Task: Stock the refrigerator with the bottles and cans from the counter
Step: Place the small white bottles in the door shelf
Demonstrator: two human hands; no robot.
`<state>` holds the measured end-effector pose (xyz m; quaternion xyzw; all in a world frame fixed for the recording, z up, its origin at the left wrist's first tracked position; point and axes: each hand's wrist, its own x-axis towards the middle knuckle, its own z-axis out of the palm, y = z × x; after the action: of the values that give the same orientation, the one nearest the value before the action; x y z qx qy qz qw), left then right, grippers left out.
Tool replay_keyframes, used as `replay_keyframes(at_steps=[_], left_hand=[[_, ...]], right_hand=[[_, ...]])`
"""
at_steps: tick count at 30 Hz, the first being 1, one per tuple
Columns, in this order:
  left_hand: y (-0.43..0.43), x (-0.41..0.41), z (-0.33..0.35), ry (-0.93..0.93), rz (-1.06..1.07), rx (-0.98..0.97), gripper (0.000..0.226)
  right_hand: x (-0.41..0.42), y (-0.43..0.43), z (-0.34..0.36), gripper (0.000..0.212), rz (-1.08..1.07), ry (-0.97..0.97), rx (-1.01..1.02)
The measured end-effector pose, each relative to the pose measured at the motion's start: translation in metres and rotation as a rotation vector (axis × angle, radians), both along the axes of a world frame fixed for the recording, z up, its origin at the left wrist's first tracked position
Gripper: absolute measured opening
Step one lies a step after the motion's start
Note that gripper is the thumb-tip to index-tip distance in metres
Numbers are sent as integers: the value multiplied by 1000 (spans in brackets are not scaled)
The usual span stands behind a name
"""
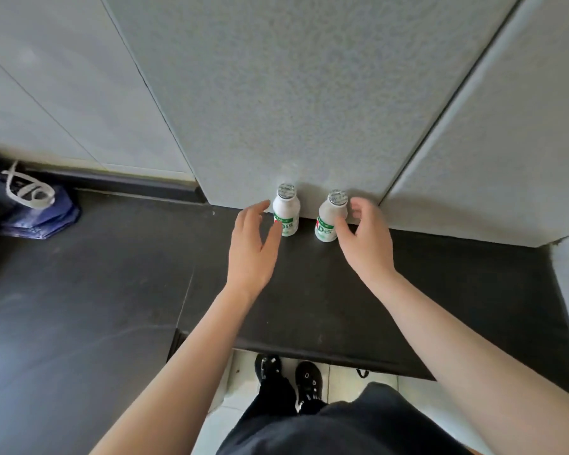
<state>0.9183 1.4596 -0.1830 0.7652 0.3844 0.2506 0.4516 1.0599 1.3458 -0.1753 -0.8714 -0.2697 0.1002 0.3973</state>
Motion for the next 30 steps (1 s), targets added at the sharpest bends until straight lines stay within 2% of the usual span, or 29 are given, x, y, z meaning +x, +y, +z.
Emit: replay_keyframes(at_steps=[7,18,23,27,30], left_hand=[[26,40,-7,27,-140,83,39],[32,52,-15,15,-125,98,30],[23,35,-13,-28,-6,26,30],[9,2,2,-103,60,31,28],[-6,-26,14,-113,117,46,27]], right_hand=[[2,22,-11,41,-86,16,-48],[6,23,-18,33,-92,-45,-60],[4,10,-18,31,-19,0,5],[-7,-5,-13,33,27,25,78],[-21,-13,-7,26,79,73,153]])
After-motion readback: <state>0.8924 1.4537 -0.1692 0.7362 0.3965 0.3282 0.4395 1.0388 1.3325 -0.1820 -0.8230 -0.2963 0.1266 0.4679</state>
